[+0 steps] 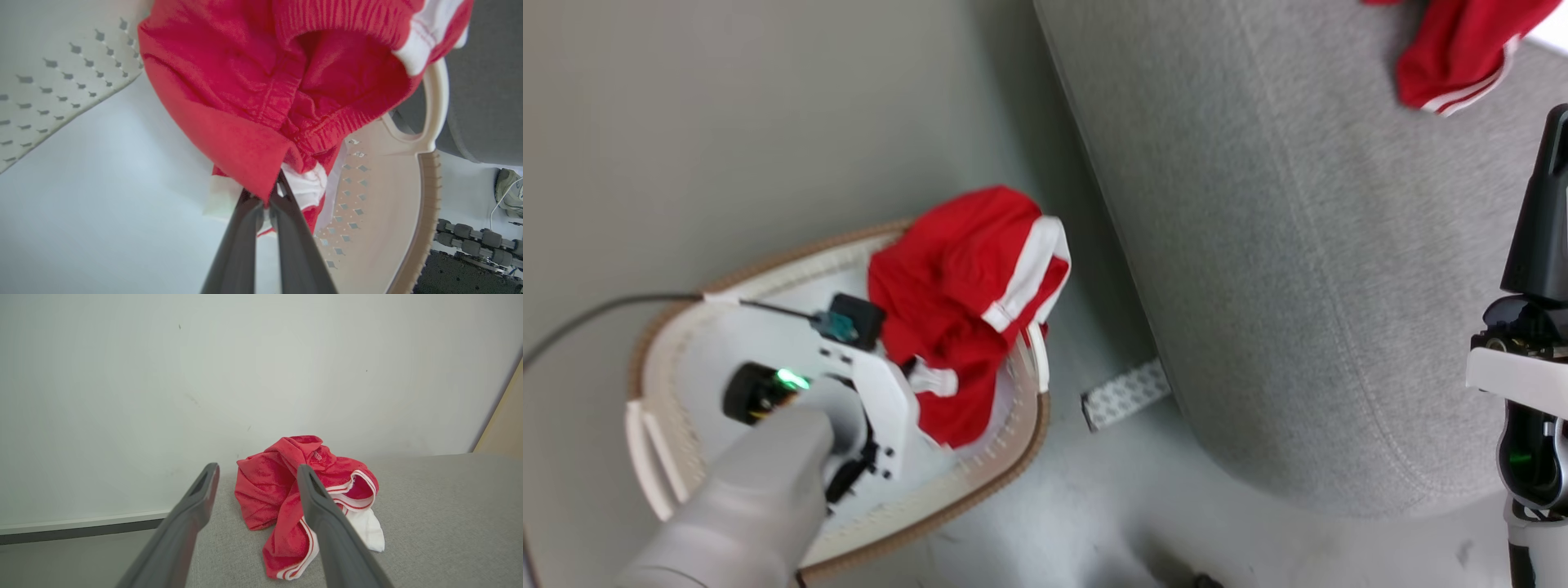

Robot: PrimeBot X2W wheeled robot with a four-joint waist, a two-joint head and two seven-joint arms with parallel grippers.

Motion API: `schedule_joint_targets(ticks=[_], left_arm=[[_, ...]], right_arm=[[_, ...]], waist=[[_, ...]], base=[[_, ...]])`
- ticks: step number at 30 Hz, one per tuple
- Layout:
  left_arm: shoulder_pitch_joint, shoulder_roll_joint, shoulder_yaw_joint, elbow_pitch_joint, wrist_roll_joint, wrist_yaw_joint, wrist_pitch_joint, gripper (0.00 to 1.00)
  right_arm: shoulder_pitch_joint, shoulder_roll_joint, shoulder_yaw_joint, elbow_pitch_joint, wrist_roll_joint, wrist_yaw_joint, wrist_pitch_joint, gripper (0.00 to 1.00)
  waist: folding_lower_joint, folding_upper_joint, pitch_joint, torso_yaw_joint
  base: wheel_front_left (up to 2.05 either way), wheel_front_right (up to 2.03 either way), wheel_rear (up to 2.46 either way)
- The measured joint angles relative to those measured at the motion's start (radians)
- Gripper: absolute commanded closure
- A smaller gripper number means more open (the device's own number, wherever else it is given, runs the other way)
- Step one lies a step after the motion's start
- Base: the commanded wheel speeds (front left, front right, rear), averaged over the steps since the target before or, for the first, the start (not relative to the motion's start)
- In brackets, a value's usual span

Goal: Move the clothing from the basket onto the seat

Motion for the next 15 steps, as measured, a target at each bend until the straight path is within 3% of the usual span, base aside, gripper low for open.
schedule_joint_targets(ticks=[15], left_arm=[[0.104, -0.076, -0.064, -0.057, -0.096, 0.0, -0.206, 1.0]], right_arm=[[0.066, -0.076, 0.041, 0.07, -0.004, 0.0, 0.0, 0.0]], waist=[[-0.0001, 0.0, -0.297, 0.112]], base=[[0.0, 0.0, 0.0]])
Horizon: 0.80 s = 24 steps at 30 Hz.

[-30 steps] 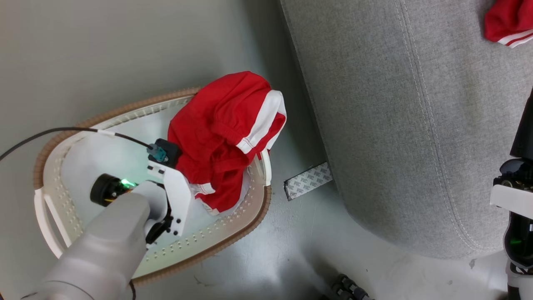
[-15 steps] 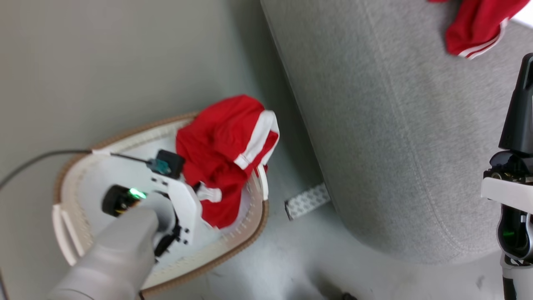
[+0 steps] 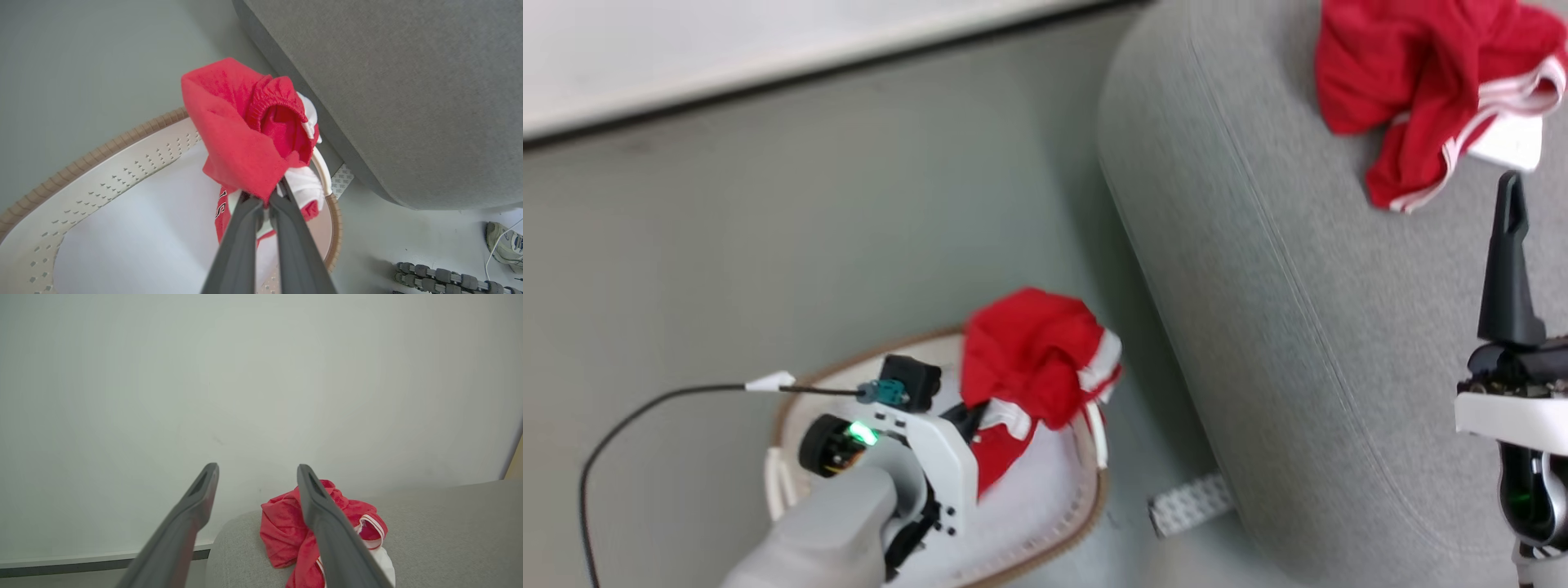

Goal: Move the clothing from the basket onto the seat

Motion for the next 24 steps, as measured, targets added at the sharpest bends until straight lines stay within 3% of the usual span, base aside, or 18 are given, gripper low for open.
schedule_joint_targets(ticks=[9, 24], left_arm=[[0.012, -0.008, -0.013, -0.086, 0.002, 0.0, -0.042, 1.0], [0.086, 0.049, 0.245, -0.392, 0.243, 0.027, -0.044, 1.0]], right_arm=[[0.055, -0.024, 0.028, 0.037, 0.014, 0.0, 0.0, 0.0], [0.141, 0.002, 0.136, 0.09, 0.036, 0.0, 0.0, 0.0]], waist=[[0.0, 0.0, -0.158, 0.106], [-0.0002, 0.0, -0.347, 0.241]], base=[[0.0, 0.0, 0.0], [0.0, 0.0, 0.0]])
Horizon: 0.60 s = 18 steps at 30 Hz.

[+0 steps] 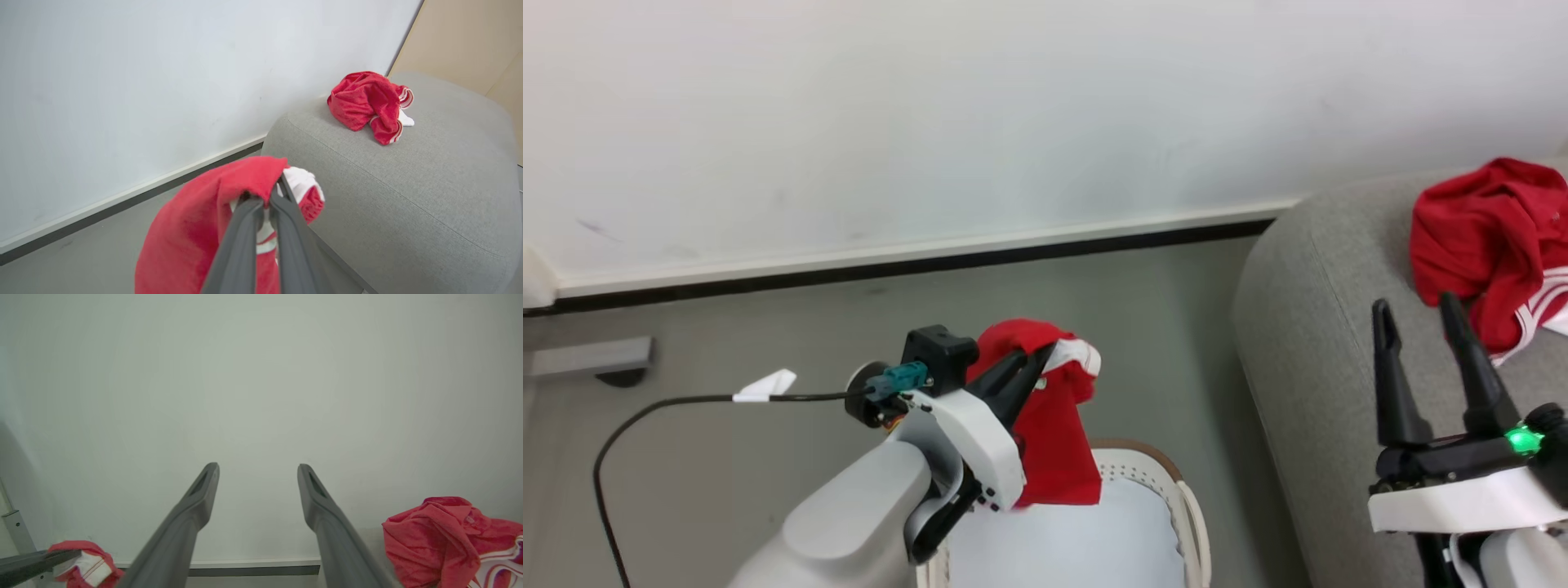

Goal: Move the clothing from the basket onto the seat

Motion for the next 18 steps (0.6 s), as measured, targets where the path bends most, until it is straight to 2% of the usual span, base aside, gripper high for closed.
schedule_joint_targets(ticks=[5, 18], left_arm=[[0.012, 0.02, 0.047, -0.084, 0.053, 0.013, 0.0, 1.0], [-0.043, 0.071, 0.078, -0.266, 0.121, 0.063, 0.006, 1.0]], right_arm=[[0.022, 0.015, 0.041, 0.019, 0.016, 0.0, 0.0, 0.0], [0.05, 0.038, 0.139, 0.057, 0.027, 0.0, 0.0, 0.0]], waist=[[0.0, 0.0, -0.044, 0.033], [0.0001, 0.0, -0.102, 0.103]], base=[[0.0, 0.0, 0.0], [0.0, 0.0, 0.0]])
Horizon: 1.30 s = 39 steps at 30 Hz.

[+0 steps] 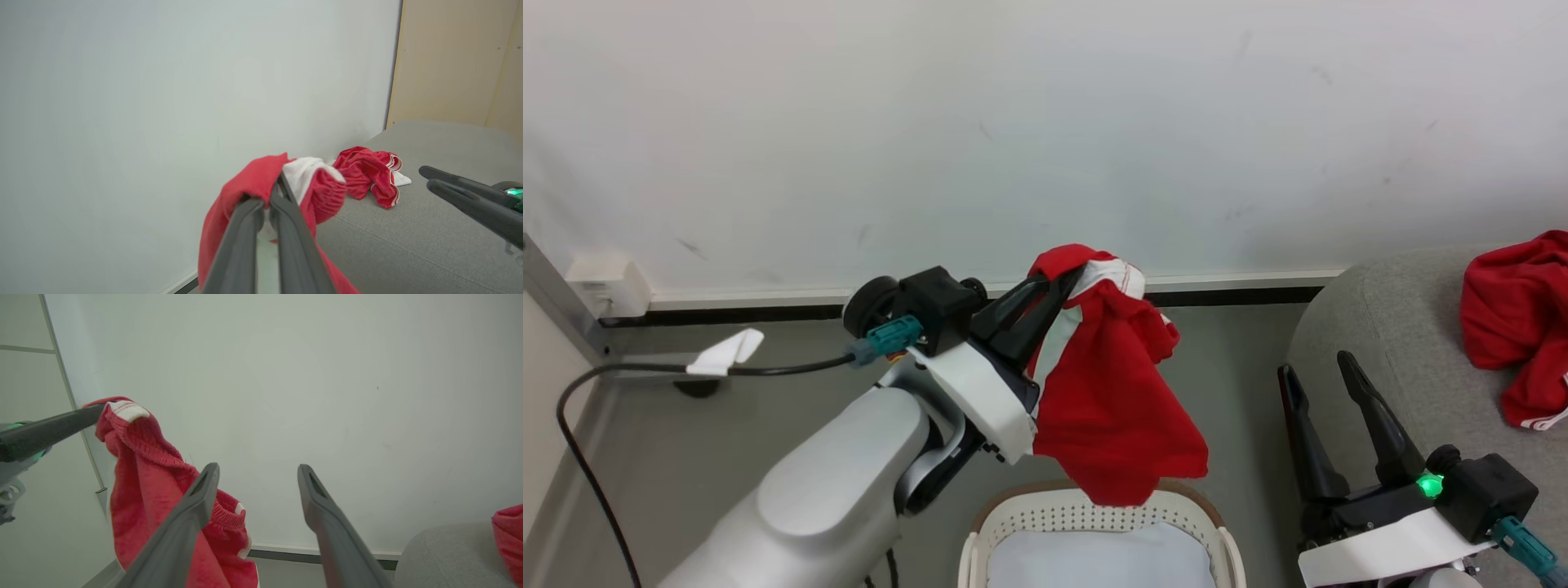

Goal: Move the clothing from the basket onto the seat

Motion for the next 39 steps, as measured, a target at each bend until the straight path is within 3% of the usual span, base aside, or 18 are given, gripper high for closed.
schedule_joint_targets(ticks=[17, 31, 39], left_arm=[[-0.009, 0.026, -0.009, -0.08, 0.008, 0.034, 0.021, 1.0], [0.004, -0.001, -0.045, -0.13, 0.01, 0.042, 0.022, 1.0], [0.008, -0.032, -0.086, -0.147, 0.018, 0.032, 0.036, 1.0]], right_arm=[[-0.014, -0.007, 0.114, 0.06, 0.015, 0.0, 0.0, 0.0], [-0.184, -0.115, 0.423, 0.27, 0.153, 0.0, 0.0, 0.0], [-0.272, -0.118, 0.59, 0.399, 0.272, 0.0, 0.0, 0.0]], waist=[[0.0001, 0.0, 0.001, 0.025], [0.0001, 0.0, -0.02, 0.046], [0.0001, 0.0, -0.031, 0.099]], base=[[0.0, 0.0, 0.0], [0.0, 0.0, 0.0], [0.0, 0.0, 0.0]])
